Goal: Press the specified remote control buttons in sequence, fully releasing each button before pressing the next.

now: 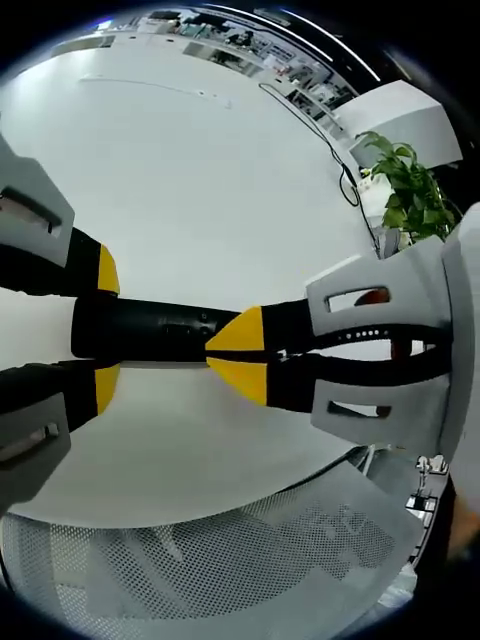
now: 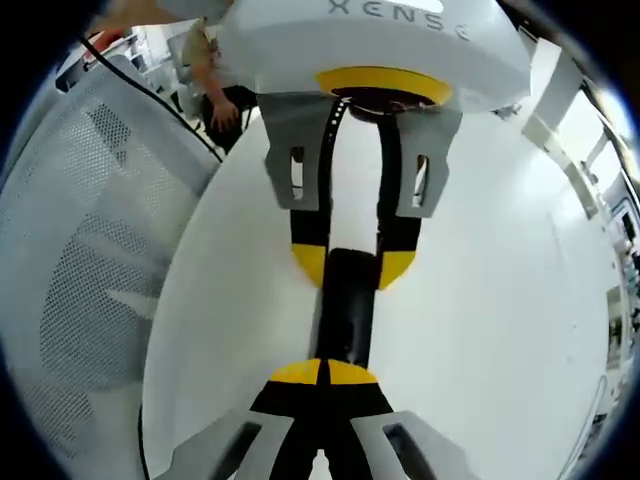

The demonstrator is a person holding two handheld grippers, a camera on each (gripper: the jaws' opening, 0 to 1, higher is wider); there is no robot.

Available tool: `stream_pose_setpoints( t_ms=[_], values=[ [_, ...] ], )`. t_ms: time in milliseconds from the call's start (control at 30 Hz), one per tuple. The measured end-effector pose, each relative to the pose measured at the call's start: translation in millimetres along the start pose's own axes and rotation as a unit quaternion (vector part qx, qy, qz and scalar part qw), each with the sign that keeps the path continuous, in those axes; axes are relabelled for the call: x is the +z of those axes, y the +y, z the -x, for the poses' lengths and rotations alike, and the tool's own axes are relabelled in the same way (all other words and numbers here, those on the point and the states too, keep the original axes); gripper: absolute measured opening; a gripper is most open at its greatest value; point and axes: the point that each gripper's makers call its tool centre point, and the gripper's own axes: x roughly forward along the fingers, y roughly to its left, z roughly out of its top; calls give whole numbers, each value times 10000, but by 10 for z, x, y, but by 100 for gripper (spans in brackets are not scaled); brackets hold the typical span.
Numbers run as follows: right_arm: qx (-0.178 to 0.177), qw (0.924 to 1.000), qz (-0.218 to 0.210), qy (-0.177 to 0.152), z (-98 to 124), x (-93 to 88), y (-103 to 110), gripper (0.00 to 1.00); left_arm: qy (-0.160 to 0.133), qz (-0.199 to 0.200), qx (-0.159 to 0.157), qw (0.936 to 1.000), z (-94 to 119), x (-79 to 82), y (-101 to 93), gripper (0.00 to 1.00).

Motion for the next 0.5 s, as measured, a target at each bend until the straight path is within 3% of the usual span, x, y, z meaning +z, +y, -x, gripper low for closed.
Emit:
stream_pose_setpoints(
  t_ms=[500],
  values=[
    [51, 10000, 44, 43, -40, -6, -4, 0, -29, 69, -43, 10000, -6, -12, 5, 23]
  ],
)
